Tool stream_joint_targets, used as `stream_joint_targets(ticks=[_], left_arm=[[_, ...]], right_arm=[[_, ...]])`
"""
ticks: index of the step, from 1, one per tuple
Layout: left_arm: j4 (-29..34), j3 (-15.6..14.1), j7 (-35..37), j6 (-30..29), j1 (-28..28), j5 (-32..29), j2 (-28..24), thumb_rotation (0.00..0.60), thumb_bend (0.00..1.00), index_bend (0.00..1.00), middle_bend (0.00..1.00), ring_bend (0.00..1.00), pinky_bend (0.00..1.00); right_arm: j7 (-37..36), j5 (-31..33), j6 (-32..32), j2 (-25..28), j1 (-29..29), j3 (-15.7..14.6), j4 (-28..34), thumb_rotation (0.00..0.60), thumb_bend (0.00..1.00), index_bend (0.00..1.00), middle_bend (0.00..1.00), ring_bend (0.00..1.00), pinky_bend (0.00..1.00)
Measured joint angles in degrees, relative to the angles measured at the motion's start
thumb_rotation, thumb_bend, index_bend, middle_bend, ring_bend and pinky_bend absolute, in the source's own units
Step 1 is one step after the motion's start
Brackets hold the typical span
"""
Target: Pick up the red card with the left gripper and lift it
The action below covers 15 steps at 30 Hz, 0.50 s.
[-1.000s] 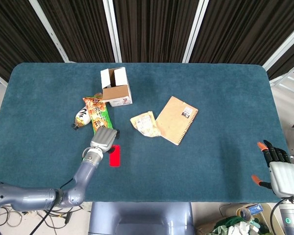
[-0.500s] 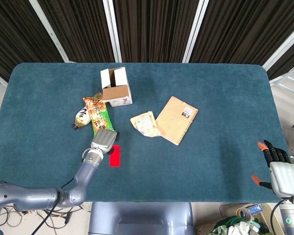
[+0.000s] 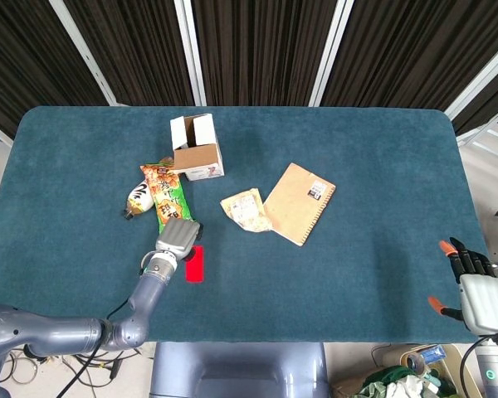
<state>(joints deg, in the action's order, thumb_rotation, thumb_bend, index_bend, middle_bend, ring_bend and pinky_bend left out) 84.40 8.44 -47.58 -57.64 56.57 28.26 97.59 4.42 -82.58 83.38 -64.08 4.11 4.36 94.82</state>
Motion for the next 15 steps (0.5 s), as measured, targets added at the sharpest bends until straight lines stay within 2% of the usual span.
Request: stream_joint_targets(ticks=[15], left_arm=[[-2.7,-0.3,-0.5,1.6,1.1,-1.2,2.5,0.6,0.34,0.46,0.93,0.85,0.73]], right_arm=[[0.1,0.4,0.1,0.0,-0.1,0.1,0.2,0.6,0.01,0.13,0.06,0.14,0.12]])
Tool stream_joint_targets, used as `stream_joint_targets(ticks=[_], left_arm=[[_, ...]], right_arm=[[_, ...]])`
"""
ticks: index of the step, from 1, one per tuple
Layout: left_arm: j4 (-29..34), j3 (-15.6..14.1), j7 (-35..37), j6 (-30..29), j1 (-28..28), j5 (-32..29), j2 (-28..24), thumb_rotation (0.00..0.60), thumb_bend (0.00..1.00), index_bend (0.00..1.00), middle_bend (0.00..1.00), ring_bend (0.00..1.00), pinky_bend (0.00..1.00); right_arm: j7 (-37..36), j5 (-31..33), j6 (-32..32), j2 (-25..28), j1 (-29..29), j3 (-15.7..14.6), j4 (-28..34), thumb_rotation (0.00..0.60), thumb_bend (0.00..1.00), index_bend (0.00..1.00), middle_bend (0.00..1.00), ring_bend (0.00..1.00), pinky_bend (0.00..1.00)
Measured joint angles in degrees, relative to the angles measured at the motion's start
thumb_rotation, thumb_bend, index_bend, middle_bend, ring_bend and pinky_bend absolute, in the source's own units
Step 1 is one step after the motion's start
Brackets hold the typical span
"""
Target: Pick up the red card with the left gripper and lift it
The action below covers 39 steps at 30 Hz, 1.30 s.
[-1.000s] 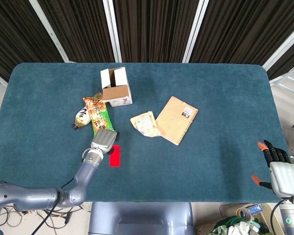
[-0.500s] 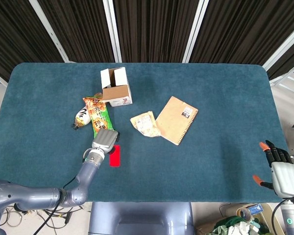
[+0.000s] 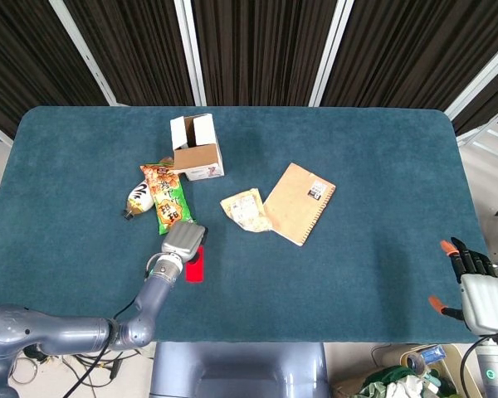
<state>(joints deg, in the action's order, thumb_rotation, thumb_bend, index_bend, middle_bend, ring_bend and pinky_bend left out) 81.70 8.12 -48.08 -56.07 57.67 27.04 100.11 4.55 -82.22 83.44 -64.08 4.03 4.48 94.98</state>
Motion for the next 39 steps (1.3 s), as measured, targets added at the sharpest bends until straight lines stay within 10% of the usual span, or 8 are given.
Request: stream_joint_targets(ticks=[39], left_arm=[[0.5,-0.5,-0.9,-2.4,-0.3,0.5,0.4,0.6,0.42,0.62,0.93,0.85,0.73]], right_arm=[[-0.5,-0.5,0.3,-0.3,0.0,0.0,0.0,0.6,0.03,0.13,0.06,0.14,0.12]])
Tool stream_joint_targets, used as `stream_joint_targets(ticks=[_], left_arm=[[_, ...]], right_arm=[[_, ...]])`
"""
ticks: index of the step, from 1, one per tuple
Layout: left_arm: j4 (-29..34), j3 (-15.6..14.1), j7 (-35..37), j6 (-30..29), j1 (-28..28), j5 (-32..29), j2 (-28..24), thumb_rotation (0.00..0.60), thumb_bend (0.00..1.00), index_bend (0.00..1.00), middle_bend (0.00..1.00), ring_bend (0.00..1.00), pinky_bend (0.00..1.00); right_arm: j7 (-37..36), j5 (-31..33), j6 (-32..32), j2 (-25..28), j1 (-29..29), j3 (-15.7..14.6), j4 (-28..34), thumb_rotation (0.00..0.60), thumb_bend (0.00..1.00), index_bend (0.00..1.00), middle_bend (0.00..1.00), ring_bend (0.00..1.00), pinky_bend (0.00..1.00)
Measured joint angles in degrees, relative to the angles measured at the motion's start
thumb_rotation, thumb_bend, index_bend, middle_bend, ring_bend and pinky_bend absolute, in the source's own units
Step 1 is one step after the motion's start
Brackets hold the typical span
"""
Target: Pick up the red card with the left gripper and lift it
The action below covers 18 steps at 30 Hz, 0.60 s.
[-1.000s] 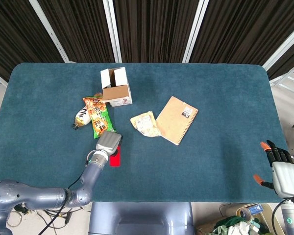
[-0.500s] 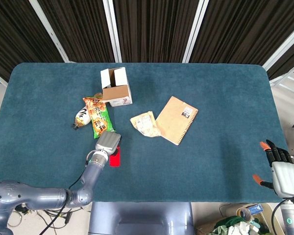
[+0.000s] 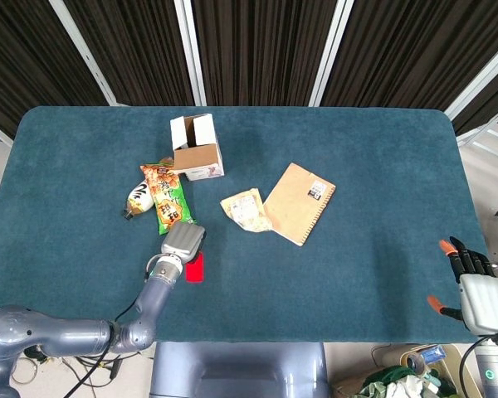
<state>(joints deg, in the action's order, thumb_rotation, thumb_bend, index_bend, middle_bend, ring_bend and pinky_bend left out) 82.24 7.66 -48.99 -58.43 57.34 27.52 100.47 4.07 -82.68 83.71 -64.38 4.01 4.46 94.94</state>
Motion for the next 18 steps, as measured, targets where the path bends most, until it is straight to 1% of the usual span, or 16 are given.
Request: stream_joint_targets(ticks=[4,8,14,18], left_arm=[[0.4,-0.2,-1.0,-0.3,0.0,-0.9,-0.3,0.6,0.44,0.62,0.93,0.85,0.73],[1.2,-0.3,-1.3,-0.8,0.0,-1.2,-0.7,0.6,0.44,0.63,0.93,0.85,0.73],[2.3,0.1,-0.5,-1.0,-0.4,-0.2,-1.5,0.6,0.44,0.63,0.93,0.85,0.73],[4.2,0.1,0.4,-1.5,-0.8,1.1,-2.7,0.6,0.44,0.63,0.93,0.85,0.73]], right_arm=[[0.0,0.1,0.0,0.0,0.0,0.0,0.1,0.6,0.03,0.13,0.06,0.14,0.12],[0.0,0.1,-0.1,0.0,0.0,0.0,0.2,0.6,0.03,0.13,0.06,0.14,0.12],[0.0,0.4,-0.2,0.1,0.0,0.0,0.3,0.6,0.03,0.13,0.06,0.14,0.12],[-0.1,0.4,-0.4,0.2,0.0,0.0,0.4,0.6,0.03,0.13,0.06,0.14,0.12]])
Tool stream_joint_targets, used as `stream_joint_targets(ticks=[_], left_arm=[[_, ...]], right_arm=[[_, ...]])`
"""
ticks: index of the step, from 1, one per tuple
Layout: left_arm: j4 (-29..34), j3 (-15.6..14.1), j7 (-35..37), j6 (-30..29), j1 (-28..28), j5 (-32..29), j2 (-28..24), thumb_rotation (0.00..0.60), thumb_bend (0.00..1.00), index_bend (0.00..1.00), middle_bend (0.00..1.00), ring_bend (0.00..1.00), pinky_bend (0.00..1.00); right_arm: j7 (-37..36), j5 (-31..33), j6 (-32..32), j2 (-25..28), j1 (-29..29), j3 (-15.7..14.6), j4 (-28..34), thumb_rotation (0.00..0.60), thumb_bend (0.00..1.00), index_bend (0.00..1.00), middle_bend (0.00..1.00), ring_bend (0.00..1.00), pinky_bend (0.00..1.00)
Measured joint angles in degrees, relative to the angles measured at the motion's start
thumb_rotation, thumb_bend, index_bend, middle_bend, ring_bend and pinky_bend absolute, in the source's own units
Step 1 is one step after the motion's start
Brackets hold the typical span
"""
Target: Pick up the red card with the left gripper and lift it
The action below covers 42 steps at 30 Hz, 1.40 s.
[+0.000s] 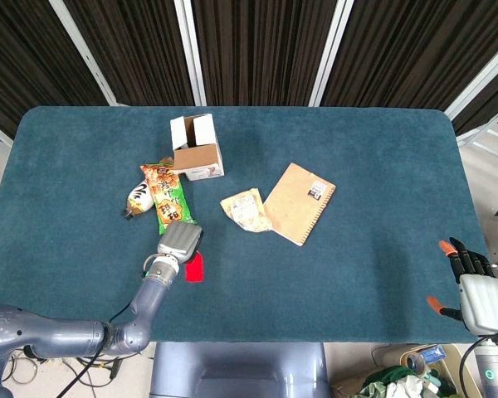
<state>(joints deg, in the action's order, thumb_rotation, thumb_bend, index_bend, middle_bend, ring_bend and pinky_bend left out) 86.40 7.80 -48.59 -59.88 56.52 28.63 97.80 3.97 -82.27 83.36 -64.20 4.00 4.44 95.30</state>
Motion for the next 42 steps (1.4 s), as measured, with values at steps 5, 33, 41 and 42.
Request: stream_joint_targets(ticks=[5,33,41,42], left_arm=[[3.8,-0.5,0.5,-1.1,-0.8,1.8,-2.6,0.6,0.44,0.64,0.93,0.85,0.73],[31.6,-4.0,0.2,-16.1,-8.5,23.7,-23.0,0.6,0.44,0.65,0.93,0.85,0.73],[31.0,5.1,-8.6,-17.3,-1.7,14.2,-19.5,0.6,0.44,0.65,0.93,0.85,0.73],[30.8,6.3,-9.7,-17.6,-0.8,12.9,-18.9,0.6,0.44,0.65,0.93,0.85,0.73]], right_arm=[[0.0,0.0,0.0,0.0,0.0,0.0,0.1,0.6,0.03,0.13,0.06,0.14,0.12],[0.0,-0.1,0.1,0.1,-0.1,-0.1,0.5,0.6,0.03,0.13,0.06,0.14,0.12],[0.2,0.3,0.0,0.0,-0.1,0.1,0.4,0.6,0.03,0.13,0.06,0.14,0.12],[0.3,0.3,0.0,0.0,-0.1,0.1,0.4,0.6,0.03,0.13,0.06,0.14,0.12]])
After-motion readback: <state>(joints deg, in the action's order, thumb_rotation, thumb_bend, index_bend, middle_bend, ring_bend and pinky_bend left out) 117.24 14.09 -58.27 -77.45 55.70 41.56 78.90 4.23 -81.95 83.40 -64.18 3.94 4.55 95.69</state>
